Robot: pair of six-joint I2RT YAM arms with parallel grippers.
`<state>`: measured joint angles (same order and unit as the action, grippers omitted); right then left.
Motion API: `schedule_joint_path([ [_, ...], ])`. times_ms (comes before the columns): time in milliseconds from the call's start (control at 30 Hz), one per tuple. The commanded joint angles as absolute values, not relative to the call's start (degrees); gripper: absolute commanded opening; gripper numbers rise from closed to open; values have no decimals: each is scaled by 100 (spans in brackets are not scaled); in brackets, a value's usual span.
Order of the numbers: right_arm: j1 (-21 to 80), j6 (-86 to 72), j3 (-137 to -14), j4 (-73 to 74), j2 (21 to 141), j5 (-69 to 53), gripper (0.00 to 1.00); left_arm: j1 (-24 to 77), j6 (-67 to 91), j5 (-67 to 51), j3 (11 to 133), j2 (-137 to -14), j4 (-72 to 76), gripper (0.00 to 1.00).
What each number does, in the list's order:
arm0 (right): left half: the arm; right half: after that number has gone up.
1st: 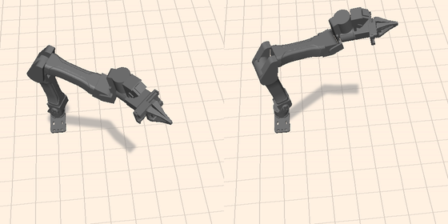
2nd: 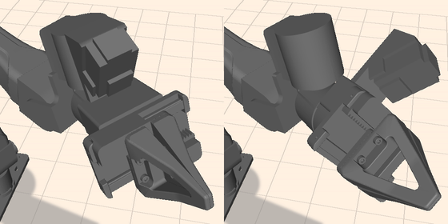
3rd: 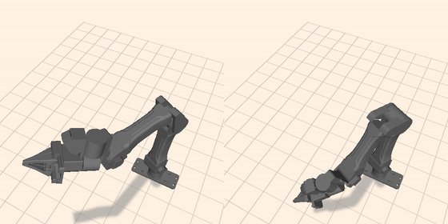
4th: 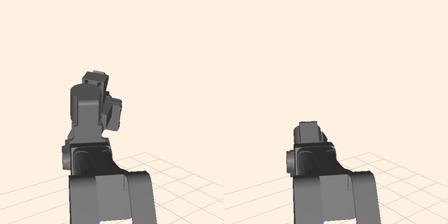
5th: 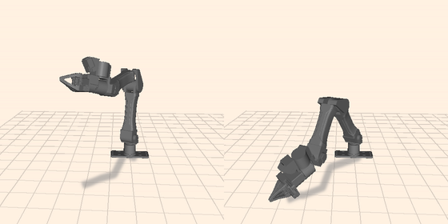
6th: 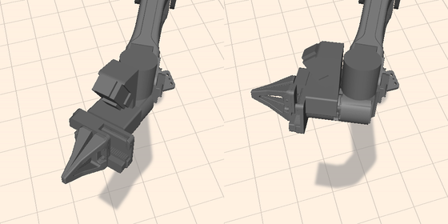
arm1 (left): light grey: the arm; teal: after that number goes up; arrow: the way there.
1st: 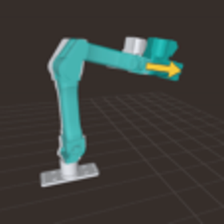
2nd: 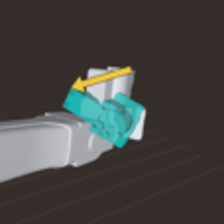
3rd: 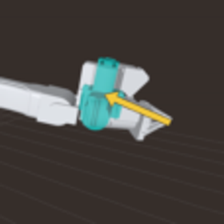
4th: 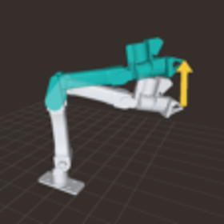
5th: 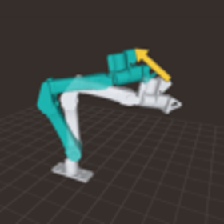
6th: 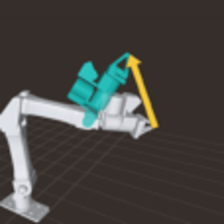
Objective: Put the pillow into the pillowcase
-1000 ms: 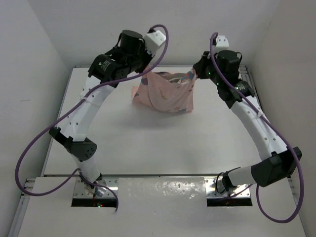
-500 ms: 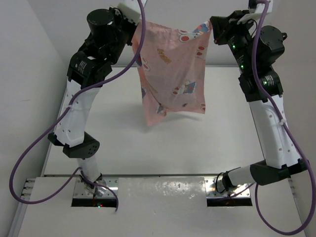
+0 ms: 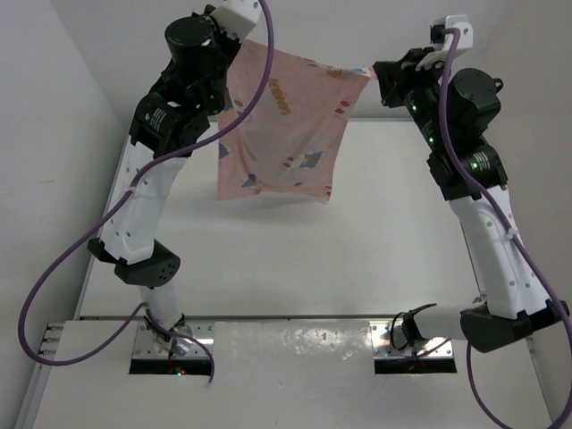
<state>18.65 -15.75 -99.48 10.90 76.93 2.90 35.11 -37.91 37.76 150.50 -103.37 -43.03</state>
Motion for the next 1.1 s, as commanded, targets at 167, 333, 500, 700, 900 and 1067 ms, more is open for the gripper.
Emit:
schedule_joint_path([
  [167,1942,-1169,-9896,1002,6461,624,0,4077,-4323,4825,14310,-9256,-3929,0],
  [333,1942,-1081,-10020,1546,6249,729,0,4464,-4552,5299,13984,-8930,-3727,0],
  [500,1942,-1282,-9897,2021,6581,310,0,4746,-4755,5405,13483,-8877,-3551,0],
  [700,2722,-680,-9703,2503,7635,-1730,56,4817,-4957,5362,13167,-8974,-3287,0],
  [900,3647,-44,-8399,1482,7621,-1916,99,4614,-4808,5168,12850,-9105,-3243,0],
  [1067,3911,-202,-7401,186,7356,-1767,99,4597,-4623,5028,12893,-9211,-3375,0],
])
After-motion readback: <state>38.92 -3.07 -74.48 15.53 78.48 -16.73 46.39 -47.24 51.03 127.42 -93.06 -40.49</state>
